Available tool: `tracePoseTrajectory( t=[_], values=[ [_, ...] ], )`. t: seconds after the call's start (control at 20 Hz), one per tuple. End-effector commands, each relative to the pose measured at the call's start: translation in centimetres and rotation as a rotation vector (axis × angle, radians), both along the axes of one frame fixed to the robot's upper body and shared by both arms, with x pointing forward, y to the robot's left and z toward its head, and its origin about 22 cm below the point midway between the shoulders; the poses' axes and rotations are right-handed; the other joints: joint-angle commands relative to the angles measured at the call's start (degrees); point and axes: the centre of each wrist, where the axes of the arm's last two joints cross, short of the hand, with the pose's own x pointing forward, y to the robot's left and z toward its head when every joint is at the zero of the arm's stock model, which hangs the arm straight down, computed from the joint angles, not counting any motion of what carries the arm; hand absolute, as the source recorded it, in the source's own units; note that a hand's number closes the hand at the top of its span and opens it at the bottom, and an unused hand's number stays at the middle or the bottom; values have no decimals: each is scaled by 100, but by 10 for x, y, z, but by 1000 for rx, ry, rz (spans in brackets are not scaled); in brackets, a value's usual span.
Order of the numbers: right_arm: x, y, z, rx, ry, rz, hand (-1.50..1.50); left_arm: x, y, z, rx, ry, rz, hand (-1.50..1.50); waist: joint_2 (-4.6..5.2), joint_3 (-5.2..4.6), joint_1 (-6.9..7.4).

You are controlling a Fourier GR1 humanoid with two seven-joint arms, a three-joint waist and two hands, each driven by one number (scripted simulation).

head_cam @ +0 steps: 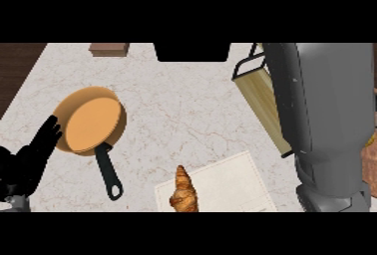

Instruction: Pick the tomato from the placemat and place it in the tiered shelf

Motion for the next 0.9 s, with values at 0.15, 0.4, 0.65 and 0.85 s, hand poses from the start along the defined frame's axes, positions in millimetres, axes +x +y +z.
tracePoseTrajectory(
  t=[0.15,0.4,0.65,0.85],
  values=[
    [17,-31,-19,113,44,-209,150,11,10,9,1,-8,-6,0,53,-2,22],
    [4,-65,-3,164,17,-214,150,4,8,14,-7,-10,8,0,21,2,-15],
    [11,-97,-39,236,-53,-318,150,0,-5,-2,-7,-7,6,0,56,1,-2],
    [12,-112,-70,193,100,-285,-150,4,-7,-5,-11,-14,4,0,33,1,-26]
  ],
)
